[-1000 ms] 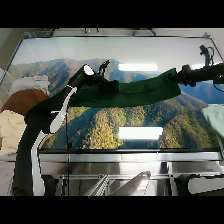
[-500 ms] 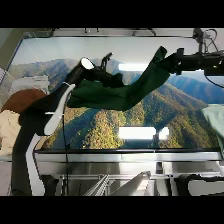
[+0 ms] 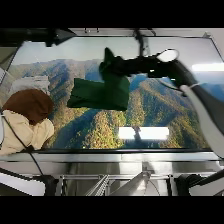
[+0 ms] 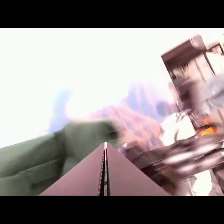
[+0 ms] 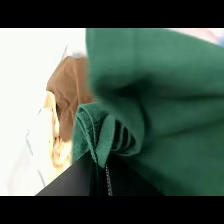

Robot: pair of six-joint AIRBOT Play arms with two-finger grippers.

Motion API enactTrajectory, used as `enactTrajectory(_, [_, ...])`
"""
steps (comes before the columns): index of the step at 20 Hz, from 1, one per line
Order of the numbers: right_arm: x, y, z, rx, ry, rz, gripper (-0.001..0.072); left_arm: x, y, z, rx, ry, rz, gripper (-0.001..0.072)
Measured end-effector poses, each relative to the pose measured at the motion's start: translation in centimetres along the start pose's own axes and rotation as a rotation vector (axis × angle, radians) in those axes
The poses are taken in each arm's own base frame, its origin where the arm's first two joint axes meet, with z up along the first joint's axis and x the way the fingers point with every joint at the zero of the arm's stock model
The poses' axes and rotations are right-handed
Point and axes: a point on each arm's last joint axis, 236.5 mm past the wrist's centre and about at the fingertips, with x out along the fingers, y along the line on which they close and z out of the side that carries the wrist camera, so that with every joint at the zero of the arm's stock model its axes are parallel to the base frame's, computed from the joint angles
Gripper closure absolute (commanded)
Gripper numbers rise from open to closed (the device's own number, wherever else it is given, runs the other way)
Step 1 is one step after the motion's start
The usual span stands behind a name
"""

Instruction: Fold the shirts.

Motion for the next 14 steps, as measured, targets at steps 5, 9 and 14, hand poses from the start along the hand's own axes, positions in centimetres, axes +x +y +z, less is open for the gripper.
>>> enactTrajectory(5, [12.3,-0.7,-6.0,-0.019,0.113,0.046,0.0435,-3.7,0.7,-0.8,-0.035,0.016,0.002,0.0687])
enactTrajectory(9, [12.7,-0.6,-8.3,-0.002,0.214,0.114,0.0629,-3.6,1.4,-2.6,-0.081,0.061,-0.022,0.0687])
enactTrajectory(14, [4.5,-2.3,-6.0,0.045,0.314,0.089,0.0695,-3.6,1.4,-4.0,-0.09,0.105,-0.044,0.0687])
